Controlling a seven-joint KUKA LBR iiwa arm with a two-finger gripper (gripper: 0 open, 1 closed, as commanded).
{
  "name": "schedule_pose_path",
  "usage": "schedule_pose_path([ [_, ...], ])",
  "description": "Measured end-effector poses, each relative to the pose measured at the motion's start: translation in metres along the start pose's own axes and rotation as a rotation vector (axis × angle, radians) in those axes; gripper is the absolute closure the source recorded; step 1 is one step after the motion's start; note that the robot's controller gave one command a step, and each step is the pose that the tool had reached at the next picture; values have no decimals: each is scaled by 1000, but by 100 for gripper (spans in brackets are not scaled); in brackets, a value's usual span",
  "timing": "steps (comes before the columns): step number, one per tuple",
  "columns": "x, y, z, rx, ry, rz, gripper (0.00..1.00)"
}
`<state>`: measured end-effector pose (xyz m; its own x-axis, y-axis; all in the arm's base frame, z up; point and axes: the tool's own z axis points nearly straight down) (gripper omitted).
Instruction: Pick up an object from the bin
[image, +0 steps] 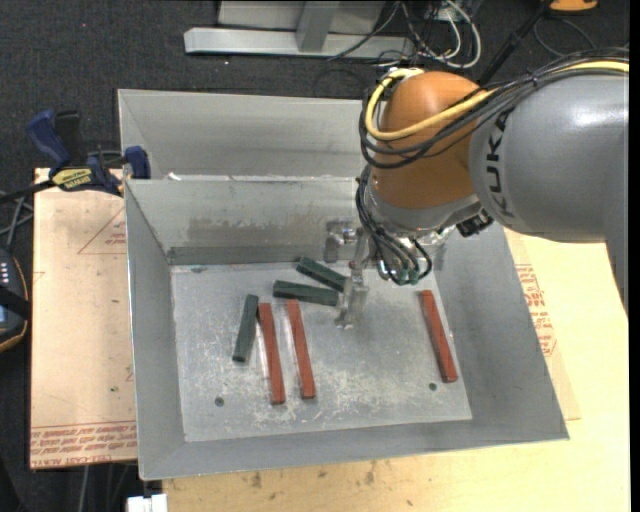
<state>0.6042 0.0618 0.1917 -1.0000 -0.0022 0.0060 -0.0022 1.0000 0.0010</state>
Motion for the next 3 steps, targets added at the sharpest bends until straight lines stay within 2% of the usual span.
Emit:
schedule_pose_path([
  [1,-2,0,-4,0,-7,1,0],
  [3,-32,-12,123,-2,-13,113,0],
])
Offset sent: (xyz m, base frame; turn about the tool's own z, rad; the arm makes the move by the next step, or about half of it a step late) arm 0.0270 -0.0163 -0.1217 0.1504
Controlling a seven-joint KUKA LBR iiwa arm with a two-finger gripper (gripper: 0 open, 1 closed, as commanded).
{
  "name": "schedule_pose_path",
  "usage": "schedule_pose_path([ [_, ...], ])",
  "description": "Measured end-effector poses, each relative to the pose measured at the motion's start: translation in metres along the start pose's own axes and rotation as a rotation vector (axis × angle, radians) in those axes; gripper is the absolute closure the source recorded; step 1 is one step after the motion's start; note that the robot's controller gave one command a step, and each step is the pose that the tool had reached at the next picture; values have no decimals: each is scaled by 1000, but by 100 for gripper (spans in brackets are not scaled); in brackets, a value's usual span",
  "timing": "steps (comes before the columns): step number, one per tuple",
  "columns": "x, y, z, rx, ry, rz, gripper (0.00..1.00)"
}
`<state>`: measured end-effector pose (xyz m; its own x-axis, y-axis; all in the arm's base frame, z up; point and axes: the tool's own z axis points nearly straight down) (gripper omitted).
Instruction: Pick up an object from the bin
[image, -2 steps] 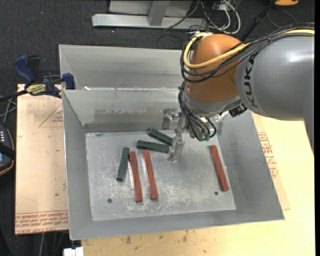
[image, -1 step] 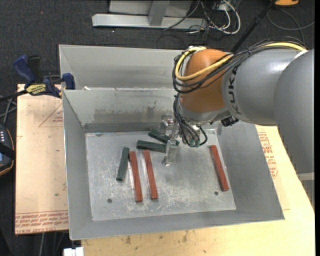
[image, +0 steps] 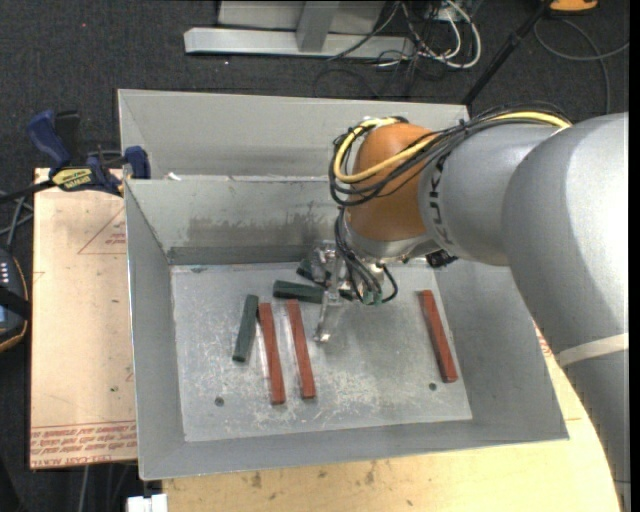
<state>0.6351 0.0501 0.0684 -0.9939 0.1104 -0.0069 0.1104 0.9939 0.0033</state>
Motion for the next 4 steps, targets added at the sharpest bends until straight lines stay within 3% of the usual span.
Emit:
schedule_pose_path([
  [1,-4,10,-3,2,3,113,0],
  [2,-4,10,-3,1,-1,90,0],
  [3,-7,7,-6,2,-2,91,100],
  [4,-7,8,-6,3,-2,98,100],
])
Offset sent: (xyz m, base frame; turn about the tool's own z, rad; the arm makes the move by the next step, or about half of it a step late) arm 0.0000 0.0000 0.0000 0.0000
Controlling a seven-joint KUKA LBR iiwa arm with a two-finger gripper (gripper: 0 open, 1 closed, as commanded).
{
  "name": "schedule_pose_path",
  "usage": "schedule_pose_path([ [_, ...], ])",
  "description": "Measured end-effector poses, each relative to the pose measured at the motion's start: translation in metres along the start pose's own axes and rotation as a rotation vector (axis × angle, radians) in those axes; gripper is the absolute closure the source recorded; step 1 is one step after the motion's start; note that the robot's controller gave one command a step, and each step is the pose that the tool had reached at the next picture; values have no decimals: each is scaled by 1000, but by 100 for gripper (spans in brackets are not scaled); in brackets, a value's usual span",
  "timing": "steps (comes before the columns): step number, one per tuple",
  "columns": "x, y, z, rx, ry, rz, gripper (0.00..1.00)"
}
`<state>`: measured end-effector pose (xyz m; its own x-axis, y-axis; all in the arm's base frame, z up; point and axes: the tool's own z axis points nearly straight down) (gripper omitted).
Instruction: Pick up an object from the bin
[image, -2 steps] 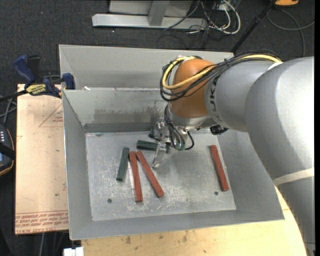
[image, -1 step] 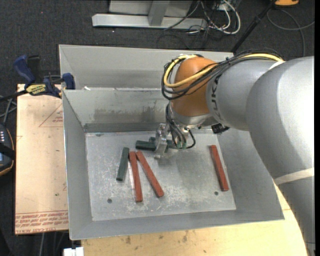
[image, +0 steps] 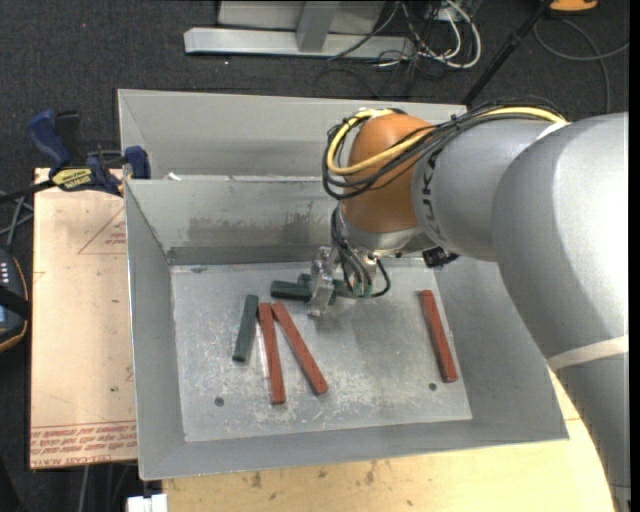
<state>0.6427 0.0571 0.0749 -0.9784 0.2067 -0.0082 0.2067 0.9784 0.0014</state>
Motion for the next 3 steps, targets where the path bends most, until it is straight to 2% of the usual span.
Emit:
schedule_pose_path([
  [3,2,0,-17,1,11,2,100],
])
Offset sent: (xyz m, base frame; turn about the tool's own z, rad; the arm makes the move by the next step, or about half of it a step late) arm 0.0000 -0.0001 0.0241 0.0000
